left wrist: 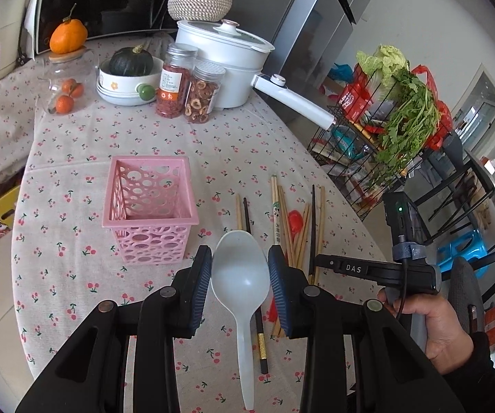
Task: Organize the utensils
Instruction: 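Close the right tool on a plain wooden chopstick from the pile, then carry the spoon with the left tool into the pink basket while the right tool drops its chopstick in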
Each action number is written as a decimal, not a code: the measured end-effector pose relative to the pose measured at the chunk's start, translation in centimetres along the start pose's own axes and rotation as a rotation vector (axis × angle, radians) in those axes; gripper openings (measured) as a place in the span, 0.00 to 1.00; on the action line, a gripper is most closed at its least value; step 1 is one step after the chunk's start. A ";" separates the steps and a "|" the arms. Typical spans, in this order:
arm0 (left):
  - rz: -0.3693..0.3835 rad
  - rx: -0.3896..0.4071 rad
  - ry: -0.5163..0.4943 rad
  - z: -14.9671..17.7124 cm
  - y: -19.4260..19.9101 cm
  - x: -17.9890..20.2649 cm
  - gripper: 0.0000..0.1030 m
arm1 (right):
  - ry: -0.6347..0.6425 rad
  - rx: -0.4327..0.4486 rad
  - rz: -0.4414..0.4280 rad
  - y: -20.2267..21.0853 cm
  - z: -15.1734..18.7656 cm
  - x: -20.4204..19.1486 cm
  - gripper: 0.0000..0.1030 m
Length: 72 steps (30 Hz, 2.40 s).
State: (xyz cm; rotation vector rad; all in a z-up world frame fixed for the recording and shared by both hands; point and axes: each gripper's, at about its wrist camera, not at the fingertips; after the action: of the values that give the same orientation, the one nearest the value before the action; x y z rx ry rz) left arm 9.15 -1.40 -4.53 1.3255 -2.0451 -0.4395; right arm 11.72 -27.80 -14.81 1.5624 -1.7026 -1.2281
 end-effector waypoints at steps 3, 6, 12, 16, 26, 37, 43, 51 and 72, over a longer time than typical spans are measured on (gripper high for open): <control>-0.002 0.002 0.003 0.1 0.5 -0.4 0.35 | 0.010 -0.001 0.034 0.1 0.5 -0.5 0.23; -0.008 0.006 0.008 0.2 0.9 -0.8 0.35 | 0.044 -0.001 0.063 0.2 1.2 -1.3 0.23; -0.022 0.007 0.004 0.7 1.4 -1.0 0.35 | 0.202 0.024 0.126 1.1 4.3 -3.9 0.24; -0.034 0.015 0.004 1.1 1.8 -1.2 0.35 | 0.196 0.029 0.098 1.9 5.6 -3.1 0.21; -0.047 0.039 0.000 1.3 3.4 -1.3 0.35 | 0.088 0.188 0.067 9.3 4.9 0.8 0.04; -0.049 0.073 -0.014 1.1 4.5 -0.5 0.35 | 0.090 0.464 0.025 19.2 2.3 0.5 0.03; -0.047 0.129 0.007 0.2 5.9 -1.0 0.35 | 0.115 0.550 0.016 21.2 0.2 -0.9 0.03; -0.032 0.354 -0.025 -2.9 10.4 -1.0 0.35 | 0.170 0.661 -0.024 22.7 -1.9 -3.2 0.03; -0.174 0.688 -0.084 -8.5 4.2 -4.0 0.35 | 0.236 0.739 -0.361 26.5 -7.6 -12.2 0.03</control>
State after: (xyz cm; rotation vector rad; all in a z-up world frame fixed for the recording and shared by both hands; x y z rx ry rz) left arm 13.19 4.61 2.76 1.9140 -2.2555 0.1693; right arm 7.63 -20.11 14.07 2.4154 -1.8700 -0.5170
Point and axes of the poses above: each gripper's, at about its wrist camera, not at the fingertips, and y roughly against the way its jaws point, x to its right, z to its underside, and after that the axes turned 12 degrees about x, right-handed
